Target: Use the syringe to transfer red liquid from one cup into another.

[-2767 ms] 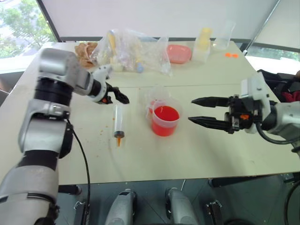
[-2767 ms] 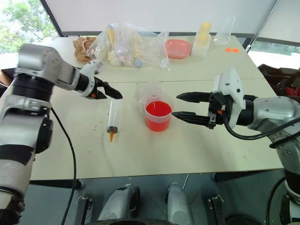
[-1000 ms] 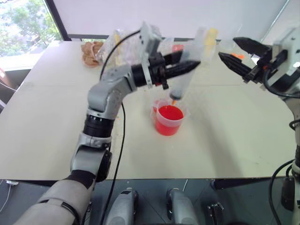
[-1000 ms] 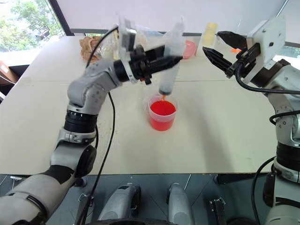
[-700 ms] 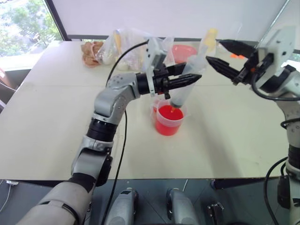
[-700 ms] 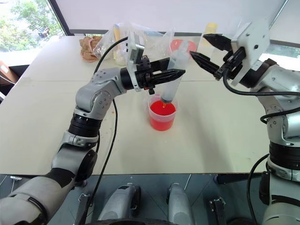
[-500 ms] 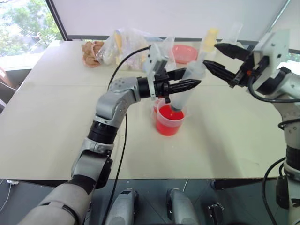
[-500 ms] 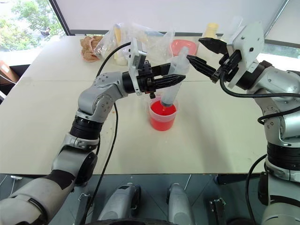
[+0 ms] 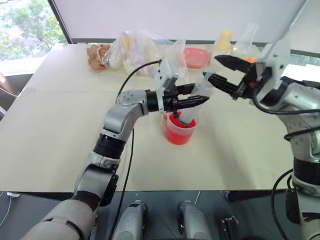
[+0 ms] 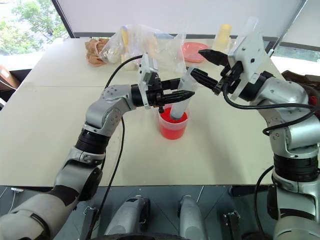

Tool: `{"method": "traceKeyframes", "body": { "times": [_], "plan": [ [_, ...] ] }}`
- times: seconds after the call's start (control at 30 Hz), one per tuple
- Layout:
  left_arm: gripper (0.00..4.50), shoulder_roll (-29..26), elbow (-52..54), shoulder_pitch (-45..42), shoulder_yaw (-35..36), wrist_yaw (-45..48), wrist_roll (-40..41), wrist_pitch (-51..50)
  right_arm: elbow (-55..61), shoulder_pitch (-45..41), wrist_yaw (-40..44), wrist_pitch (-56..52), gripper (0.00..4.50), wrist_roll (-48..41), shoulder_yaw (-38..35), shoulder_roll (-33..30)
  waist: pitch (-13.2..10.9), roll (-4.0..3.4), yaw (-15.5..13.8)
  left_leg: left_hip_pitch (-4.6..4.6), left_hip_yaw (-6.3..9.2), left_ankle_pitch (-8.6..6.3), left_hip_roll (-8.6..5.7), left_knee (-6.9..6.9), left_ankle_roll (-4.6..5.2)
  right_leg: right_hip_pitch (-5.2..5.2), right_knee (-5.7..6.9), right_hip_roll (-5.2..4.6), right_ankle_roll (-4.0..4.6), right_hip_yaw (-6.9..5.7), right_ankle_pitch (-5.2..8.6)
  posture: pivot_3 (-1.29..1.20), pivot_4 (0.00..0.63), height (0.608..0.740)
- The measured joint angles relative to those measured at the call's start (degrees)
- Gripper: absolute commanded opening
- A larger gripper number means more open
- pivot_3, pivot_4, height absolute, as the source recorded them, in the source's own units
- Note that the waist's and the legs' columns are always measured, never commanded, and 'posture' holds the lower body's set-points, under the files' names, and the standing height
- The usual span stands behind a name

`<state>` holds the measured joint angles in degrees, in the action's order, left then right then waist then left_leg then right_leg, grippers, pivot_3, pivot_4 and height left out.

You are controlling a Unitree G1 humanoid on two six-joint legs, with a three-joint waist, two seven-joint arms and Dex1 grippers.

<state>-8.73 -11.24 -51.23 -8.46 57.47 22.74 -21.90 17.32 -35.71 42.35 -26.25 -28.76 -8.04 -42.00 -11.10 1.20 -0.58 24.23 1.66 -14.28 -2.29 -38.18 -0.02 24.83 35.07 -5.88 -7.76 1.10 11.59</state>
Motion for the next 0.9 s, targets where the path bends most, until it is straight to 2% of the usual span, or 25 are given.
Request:
{"method": "traceKeyframes", "body": {
  "times": [0.17,0.5,0.9],
  "plan": [
    [1.40,0.0,-0.3,0.0,0.3,-0.8,-1.0,0.4,-1.2,0.0,1.2,2.3,0.05,1.5,1.7,1.8,0.0,0.00,0.0,0.00,0.01,0.00,-0.02,0.00,0.00,-0.01,0.00,0.00,0.00,-0.01,0.00,0.00,0.150,0.737],
    [1.40,0.5,-0.3,0.0,0.4,-1.7,-1.0,0.5,-1.9,-0.4,1.4,3.3,0.05,2.6,1.6,1.7,0.0,0.00,0.0,0.00,0.01,0.00,-0.02,0.00,0.00,-0.02,0.00,0.01,0.00,-0.01,0.00,0.00,0.150,0.737],
    [1.40,1.0,-0.4,0.1,1.0,-4.7,-1.0,1.7,-7.3,-4.2,1.4,10.3,0.05,6.1,2.3,1.0,0.0,0.00,0.0,-0.03,0.00,0.00,-0.03,0.00,0.00,-0.02,0.00,0.02,0.00,-0.01,0.00,0.00,0.150,0.737]
  ]
}}
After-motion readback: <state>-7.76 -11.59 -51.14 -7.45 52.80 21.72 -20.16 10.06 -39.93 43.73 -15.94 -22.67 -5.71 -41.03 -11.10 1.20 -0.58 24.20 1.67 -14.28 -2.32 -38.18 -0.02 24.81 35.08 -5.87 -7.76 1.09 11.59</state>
